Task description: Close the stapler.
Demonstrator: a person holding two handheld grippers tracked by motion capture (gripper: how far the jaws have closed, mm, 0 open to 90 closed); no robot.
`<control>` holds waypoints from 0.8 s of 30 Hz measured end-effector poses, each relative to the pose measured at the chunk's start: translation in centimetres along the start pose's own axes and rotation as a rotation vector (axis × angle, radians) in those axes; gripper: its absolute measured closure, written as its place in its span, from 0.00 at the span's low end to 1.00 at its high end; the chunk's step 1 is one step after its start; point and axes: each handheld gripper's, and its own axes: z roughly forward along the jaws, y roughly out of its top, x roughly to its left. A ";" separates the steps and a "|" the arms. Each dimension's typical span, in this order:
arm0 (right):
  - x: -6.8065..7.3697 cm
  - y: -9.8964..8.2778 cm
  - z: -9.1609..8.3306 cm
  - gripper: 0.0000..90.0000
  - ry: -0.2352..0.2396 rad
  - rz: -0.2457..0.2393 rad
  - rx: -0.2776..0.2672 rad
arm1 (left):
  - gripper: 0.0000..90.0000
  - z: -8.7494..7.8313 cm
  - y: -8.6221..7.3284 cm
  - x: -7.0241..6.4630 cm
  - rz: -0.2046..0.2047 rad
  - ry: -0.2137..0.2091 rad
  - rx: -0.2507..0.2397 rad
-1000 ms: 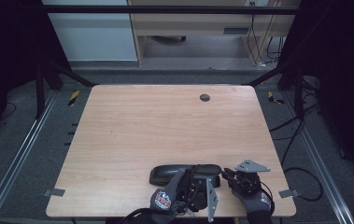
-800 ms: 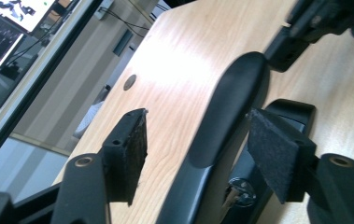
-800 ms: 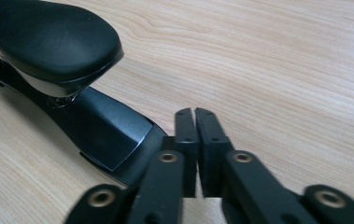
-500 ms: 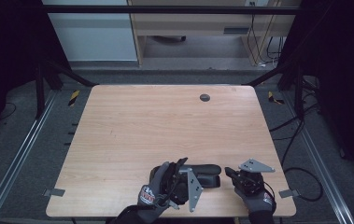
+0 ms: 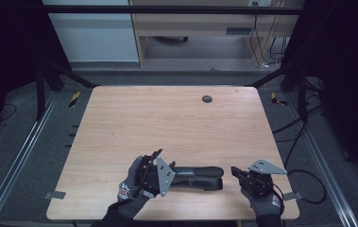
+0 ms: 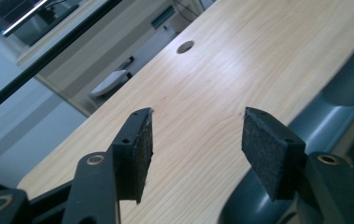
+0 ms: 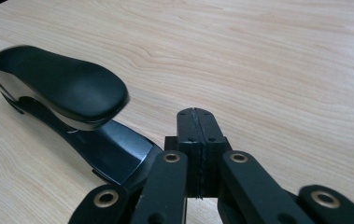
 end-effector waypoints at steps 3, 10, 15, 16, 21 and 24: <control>0.4 0.4 -0.2 1.00 -0.008 -0.023 -0.008 | 0.48 -0.2 -0.7 1.1 -0.032 0.011 0.009; 1.3 1.3 -0.7 1.00 -0.003 -0.048 -0.027 | 0.49 -0.6 -3.1 3.0 -0.089 0.042 0.026; 1.9 2.0 -0.8 1.00 0.006 -0.059 -0.032 | 0.49 -1.1 -5.2 4.6 -0.150 0.066 0.051; 2.0 2.1 -0.8 1.00 0.015 -0.057 -0.031 | 0.49 -1.3 -5.7 5.0 -0.166 0.081 0.059; 2.7 3.0 -1.0 1.00 0.027 -0.069 -0.032 | 0.49 -1.9 -7.7 6.1 -0.201 0.114 0.078; 3.1 3.5 -0.9 1.00 0.043 -0.071 -0.017 | 0.49 -2.0 -9.0 6.7 -0.229 0.124 0.096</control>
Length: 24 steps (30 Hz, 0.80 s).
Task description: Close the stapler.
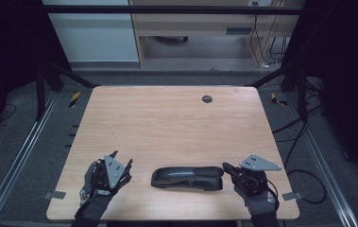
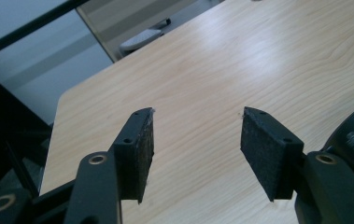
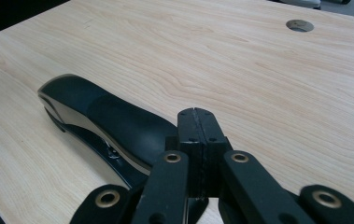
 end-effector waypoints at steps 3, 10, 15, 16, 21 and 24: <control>0.3 0.2 0.4 1.00 0.011 0.002 0.010 | 0.49 0.1 -0.7 0.6 -0.030 0.006 0.008; 1.1 0.1 1.2 1.00 0.018 -0.014 0.021 | 0.49 0.1 -1.7 1.3 -0.053 0.038 0.008; 1.0 -0.5 1.3 1.00 0.021 0.004 -0.006 | 0.49 0.3 -2.3 1.8 -0.074 0.047 0.020; 0.9 -0.7 1.4 1.00 0.020 0.001 0.000 | 0.49 0.4 -2.3 1.8 -0.074 0.046 0.022; 0.9 -1.4 1.9 1.00 0.006 0.003 0.017 | 0.49 0.5 -2.4 1.8 -0.073 0.046 0.021; 1.0 -1.7 2.0 1.00 -0.006 -0.002 0.020 | 0.49 0.5 -2.5 1.9 -0.074 0.051 0.021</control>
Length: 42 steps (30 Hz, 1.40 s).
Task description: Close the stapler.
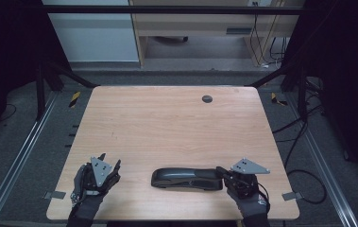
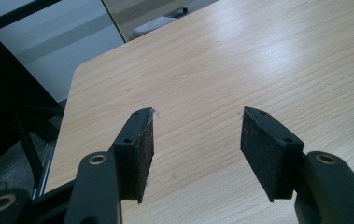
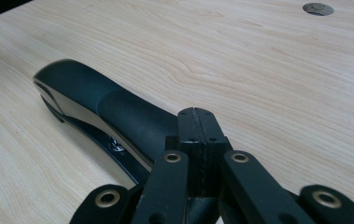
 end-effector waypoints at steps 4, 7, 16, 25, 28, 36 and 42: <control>0.0 -0.4 0.3 1.00 -0.014 -0.010 0.014 | 0.49 -0.1 -0.1 0.2 -0.008 0.001 -0.002; 0.1 -0.5 0.4 1.00 -0.020 -0.014 0.015 | 0.49 0.0 -0.1 0.2 -0.005 0.002 0.001; 0.1 -1.1 0.5 1.00 -0.032 -0.003 -0.006 | 0.49 0.0 -0.1 0.4 -0.011 0.003 -0.003; 0.1 -0.8 0.2 1.00 -0.021 -0.002 -0.023 | 0.49 0.0 -0.1 0.5 -0.013 0.000 -0.005; 0.0 -0.4 0.0 1.00 -0.016 0.002 -0.057 | 0.49 0.1 -0.2 0.5 -0.015 -0.007 -0.001; -0.4 0.3 -0.4 0.94 -0.019 -0.009 -0.086 | 0.48 0.4 -0.3 0.6 -0.021 -0.024 0.010; -2.2 0.4 -1.3 0.77 -0.093 0.012 -0.123 | 0.47 0.7 -0.5 0.5 -0.016 -0.043 0.017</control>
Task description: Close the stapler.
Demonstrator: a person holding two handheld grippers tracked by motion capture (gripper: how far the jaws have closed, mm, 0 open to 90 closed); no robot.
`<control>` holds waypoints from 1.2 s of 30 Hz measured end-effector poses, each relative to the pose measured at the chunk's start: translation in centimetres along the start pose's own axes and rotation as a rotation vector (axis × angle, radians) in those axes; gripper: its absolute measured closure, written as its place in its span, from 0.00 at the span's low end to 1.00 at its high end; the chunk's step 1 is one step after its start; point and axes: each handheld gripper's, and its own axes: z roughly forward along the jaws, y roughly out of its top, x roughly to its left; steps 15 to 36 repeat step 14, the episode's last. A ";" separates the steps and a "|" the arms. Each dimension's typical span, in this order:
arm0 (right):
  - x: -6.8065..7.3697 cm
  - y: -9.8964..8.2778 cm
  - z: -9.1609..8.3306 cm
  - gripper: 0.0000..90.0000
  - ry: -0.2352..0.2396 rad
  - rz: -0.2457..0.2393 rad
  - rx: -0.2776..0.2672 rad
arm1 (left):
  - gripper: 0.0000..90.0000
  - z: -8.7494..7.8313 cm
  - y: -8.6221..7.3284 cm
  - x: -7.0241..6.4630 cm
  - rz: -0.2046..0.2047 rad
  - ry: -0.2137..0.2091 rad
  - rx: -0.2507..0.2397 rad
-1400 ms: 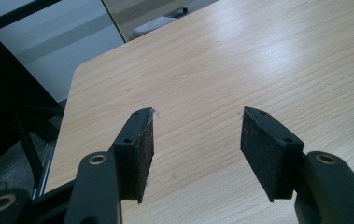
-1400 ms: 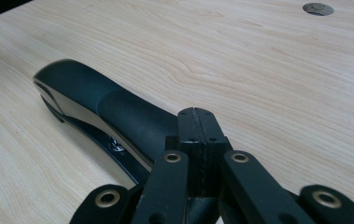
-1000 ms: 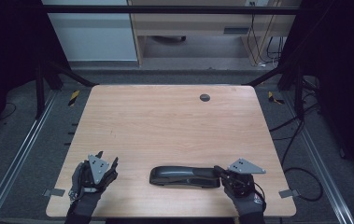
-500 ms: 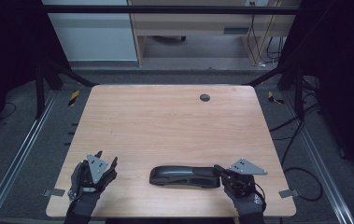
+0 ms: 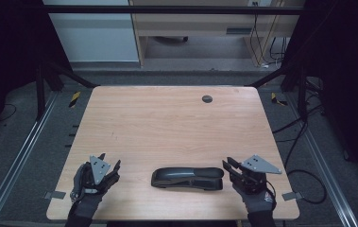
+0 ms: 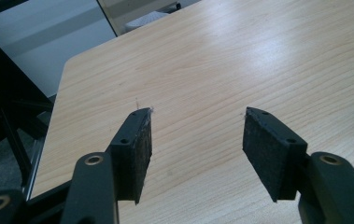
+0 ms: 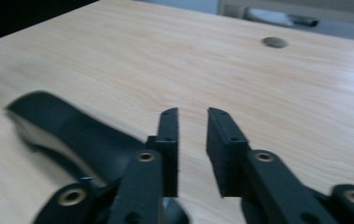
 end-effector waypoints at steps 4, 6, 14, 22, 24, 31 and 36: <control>-1.9 -0.7 0.2 0.67 -0.067 0.035 0.039 | 0.44 0.3 -0.2 0.0 0.001 -0.015 0.010; -2.7 -1.2 0.5 0.61 -0.092 0.041 0.057 | 0.44 0.6 -0.3 0.0 0.006 -0.022 0.020; -5.1 -3.0 1.1 0.50 -0.159 0.049 0.137 | 0.39 1.4 -0.8 0.6 -0.001 -0.039 0.041; -5.1 -3.0 1.1 0.50 -0.159 0.049 0.137 | 0.39 1.4 -0.8 0.6 -0.001 -0.039 0.041; -5.1 -3.0 1.1 0.50 -0.159 0.049 0.137 | 0.39 1.4 -0.8 0.6 -0.001 -0.039 0.041; -5.1 -3.0 1.1 0.50 -0.159 0.049 0.137 | 0.39 1.4 -0.8 0.6 -0.001 -0.039 0.041; -5.1 -3.0 1.1 0.50 -0.159 0.049 0.137 | 0.39 1.4 -0.8 0.6 -0.001 -0.039 0.041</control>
